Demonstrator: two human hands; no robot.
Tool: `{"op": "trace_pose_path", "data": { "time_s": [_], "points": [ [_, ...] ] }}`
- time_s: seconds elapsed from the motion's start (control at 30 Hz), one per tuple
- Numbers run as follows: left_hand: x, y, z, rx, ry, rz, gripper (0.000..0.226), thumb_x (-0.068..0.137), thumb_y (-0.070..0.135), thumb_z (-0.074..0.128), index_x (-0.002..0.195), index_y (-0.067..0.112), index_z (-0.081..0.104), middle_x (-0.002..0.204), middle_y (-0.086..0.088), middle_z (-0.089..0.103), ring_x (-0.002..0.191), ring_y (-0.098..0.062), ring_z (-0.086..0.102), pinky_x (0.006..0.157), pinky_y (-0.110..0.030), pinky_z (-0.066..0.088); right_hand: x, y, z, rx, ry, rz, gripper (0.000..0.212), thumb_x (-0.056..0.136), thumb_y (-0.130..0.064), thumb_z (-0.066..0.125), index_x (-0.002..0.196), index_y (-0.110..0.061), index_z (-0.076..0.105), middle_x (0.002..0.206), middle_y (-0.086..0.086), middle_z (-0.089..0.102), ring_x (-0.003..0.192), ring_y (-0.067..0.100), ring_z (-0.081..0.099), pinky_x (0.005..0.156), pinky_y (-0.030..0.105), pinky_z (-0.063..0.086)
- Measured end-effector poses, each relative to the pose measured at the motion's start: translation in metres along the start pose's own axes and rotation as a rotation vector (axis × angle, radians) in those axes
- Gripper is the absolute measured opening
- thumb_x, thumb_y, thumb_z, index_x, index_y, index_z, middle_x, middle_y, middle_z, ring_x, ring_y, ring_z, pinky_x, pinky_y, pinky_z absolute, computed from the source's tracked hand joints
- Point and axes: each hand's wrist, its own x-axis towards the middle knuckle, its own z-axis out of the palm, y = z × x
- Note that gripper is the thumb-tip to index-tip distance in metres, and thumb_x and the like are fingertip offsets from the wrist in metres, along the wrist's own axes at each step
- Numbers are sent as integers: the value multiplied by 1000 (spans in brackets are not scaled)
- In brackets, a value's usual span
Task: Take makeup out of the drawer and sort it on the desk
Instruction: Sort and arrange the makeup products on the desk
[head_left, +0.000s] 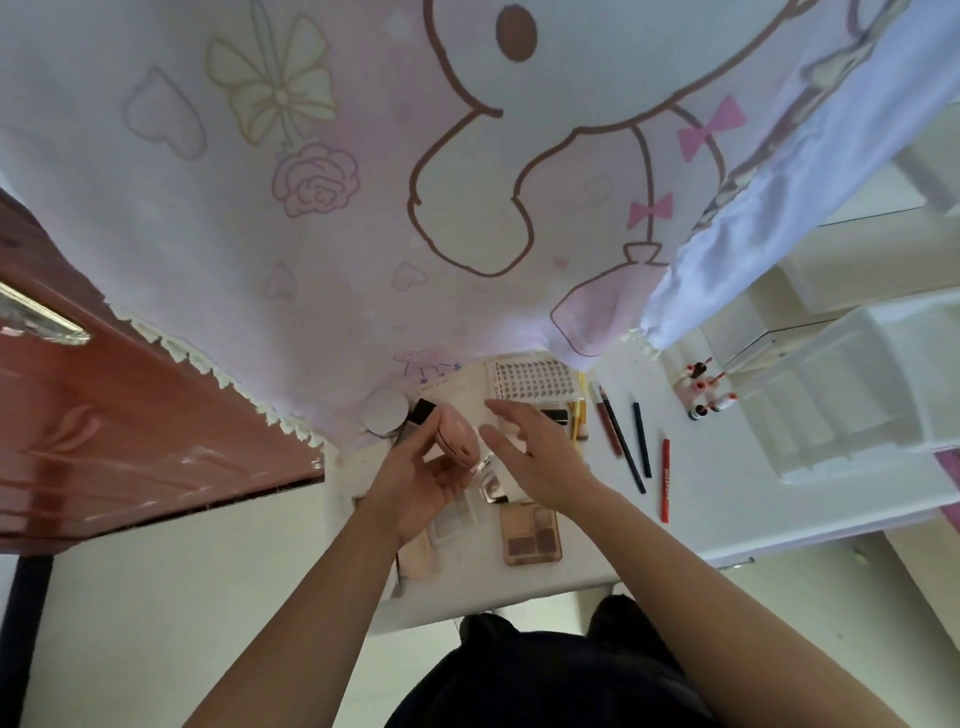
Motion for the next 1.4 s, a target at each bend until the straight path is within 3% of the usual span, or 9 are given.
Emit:
{"op": "trace_pose_path", "data": {
  "time_s": [0.13, 0.27, 0.43, 0.63, 0.83, 0.97, 1.1, 1.23, 1.4],
  "points": [
    [-12, -6, 16, 75, -92, 13, 27, 89, 33, 67, 104, 10, 73, 104, -15, 63, 92, -26, 62, 92, -41, 50, -20, -4, -18, -11, -32, -75, 56, 86, -68, 56, 133, -38, 56, 131, -18, 58, 119, 2, 53, 97, 35, 52],
    [-21, -8, 31, 135, -102, 46, 36, 89, 29, 66, 116, 6, 66, 106, -18, 64, 102, -31, 61, 107, -49, 42, -33, 3, -35, -117, -25, -168, 51, 85, -64, 59, 129, -39, 63, 125, -19, 66, 116, 3, 54, 94, 36, 52],
    [-39, -23, 60, 166, -93, 75, 31, 87, 27, 65, 107, 4, 70, 102, -19, 67, 92, -28, 65, 102, -46, 47, -51, 10, -66, -99, -56, -257, 45, 85, -56, 69, 125, -35, 69, 118, -19, 70, 108, 1, 60, 90, 32, 53],
    [-55, -56, 106, 197, -85, 98, 34, 90, 30, 64, 113, 6, 72, 100, -16, 69, 86, -24, 67, 86, -37, 57, -76, 25, -114, 7, -111, -332, 41, 82, -41, 76, 121, -28, 71, 124, -17, 68, 117, -3, 58, 92, 20, 52],
    [-64, -90, 143, 316, -33, 153, 37, 88, 33, 67, 116, 8, 71, 104, -15, 71, 91, -24, 68, 90, -40, 55, -93, 49, -141, 16, -195, -259, 57, 70, -60, 64, 119, -30, 63, 117, -19, 64, 108, -1, 58, 90, 26, 53],
    [-72, -108, 156, 388, -5, 142, 45, 82, 40, 72, 115, 9, 72, 103, -12, 72, 88, -22, 67, 76, -33, 54, -102, 63, -153, 37, -281, -246, 57, 67, -51, 74, 117, -35, 52, 114, -20, 63, 110, -4, 58, 91, 21, 52],
    [-76, -121, 165, 335, 13, 157, 32, 88, 31, 66, 109, 9, 74, 95, -9, 73, 82, -19, 66, 73, -31, 54, -109, 72, -153, 97, -296, -282, 68, 67, -32, 82, 125, -31, 46, 118, -19, 61, 111, -6, 58, 92, 17, 50],
    [-76, -123, 166, 352, -9, 158, 35, 85, 34, 68, 111, 12, 74, 97, -8, 72, 81, -17, 65, 71, -30, 54, -106, 76, -153, 99, -321, -313, 91, 65, -36, 80, 146, -27, 40, 122, -18, 54, 114, -3, 54, 93, 18, 50],
    [-67, -113, 161, 348, -19, 138, 26, 86, 30, 65, 101, 13, 78, 90, -7, 71, 81, -16, 66, 73, -29, 54, -98, 69, -153, 65, -246, -354, 65, 68, -41, 77, 129, -30, 57, 114, -23, 51, 108, -5, 52, 83, 6, 39]
  ]
}}
